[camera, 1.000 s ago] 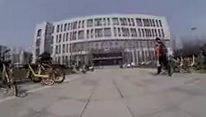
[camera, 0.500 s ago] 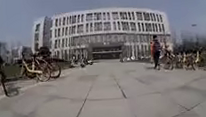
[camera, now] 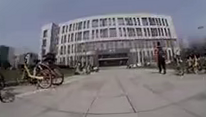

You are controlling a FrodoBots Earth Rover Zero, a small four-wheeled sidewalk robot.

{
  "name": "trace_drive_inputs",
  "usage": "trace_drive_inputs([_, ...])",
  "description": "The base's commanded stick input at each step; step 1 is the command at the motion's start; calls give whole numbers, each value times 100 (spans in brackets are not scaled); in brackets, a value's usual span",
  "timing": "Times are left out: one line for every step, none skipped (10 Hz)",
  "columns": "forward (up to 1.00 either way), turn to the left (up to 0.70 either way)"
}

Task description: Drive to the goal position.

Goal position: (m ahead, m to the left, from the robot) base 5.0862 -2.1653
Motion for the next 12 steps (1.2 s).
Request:
trace_drive_inputs([85, 0])
trace_drive_inputs([85, 0])
trace_drive_inputs([85, 0])
trace_drive_inputs([85, 0])
trace_drive_inputs([85, 0])
trace_drive_inputs([85, 0])
trace_drive_inputs([85, 0])
trace_drive_inputs([85, 0])
trace_drive_inputs([85, 0])
trace_drive_inputs([85, 0])
trace_drive_inputs([85, 0])
trace_drive_inputs([85, 0])
